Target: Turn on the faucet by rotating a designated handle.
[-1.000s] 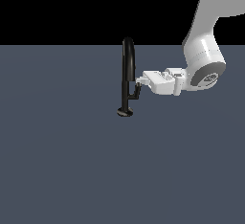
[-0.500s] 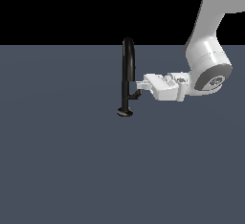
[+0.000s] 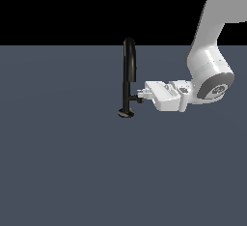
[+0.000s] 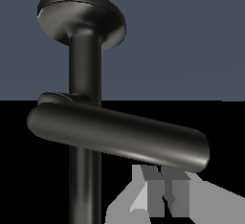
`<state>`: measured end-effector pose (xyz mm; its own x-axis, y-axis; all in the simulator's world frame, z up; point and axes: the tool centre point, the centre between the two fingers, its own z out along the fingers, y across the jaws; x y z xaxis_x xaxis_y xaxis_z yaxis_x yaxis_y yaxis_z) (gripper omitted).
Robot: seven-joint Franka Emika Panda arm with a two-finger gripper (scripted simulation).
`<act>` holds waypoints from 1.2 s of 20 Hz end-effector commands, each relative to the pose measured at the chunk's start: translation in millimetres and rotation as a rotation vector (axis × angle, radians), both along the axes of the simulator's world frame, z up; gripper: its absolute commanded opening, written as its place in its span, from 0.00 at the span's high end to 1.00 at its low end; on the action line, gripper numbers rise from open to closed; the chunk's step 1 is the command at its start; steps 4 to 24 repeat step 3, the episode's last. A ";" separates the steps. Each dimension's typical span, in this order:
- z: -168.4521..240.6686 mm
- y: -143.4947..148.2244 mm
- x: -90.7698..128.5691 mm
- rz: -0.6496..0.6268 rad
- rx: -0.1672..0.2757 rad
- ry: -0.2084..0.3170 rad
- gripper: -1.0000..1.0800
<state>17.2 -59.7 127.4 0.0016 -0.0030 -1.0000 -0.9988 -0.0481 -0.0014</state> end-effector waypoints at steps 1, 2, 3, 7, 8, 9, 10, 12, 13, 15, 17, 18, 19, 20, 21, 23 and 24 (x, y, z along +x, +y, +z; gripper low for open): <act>-34.4 -0.9 -15.6 -0.004 0.001 0.036 1.00; -41.3 -1.1 -18.7 -0.004 0.001 0.038 1.00; -41.3 -1.1 -18.7 -0.004 0.001 0.038 1.00; -41.3 -1.1 -18.7 -0.004 0.001 0.038 1.00; -41.3 -1.1 -18.7 -0.004 0.001 0.038 1.00; -41.3 -1.1 -18.7 -0.004 0.001 0.038 1.00; -41.3 -1.1 -18.7 -0.004 0.001 0.038 1.00; -41.3 -1.1 -18.7 -0.004 0.001 0.038 1.00; -41.3 -1.1 -18.7 -0.004 0.001 0.038 1.00; -41.3 -1.1 -18.7 -0.004 0.001 0.038 1.00; -41.3 -1.1 -18.7 -0.004 0.001 0.038 1.00; -41.3 -1.1 -18.7 -0.004 0.001 0.038 1.00; -41.3 -1.1 -18.7 -0.004 0.001 0.038 1.00; -41.3 -1.1 -18.7 -0.004 0.001 0.038 1.00; -41.3 -1.1 -18.7 -0.004 0.001 0.038 1.00; -41.3 -1.1 -18.7 -0.004 0.001 0.038 1.00; -41.3 -1.1 -18.7 -0.004 0.001 0.038 1.00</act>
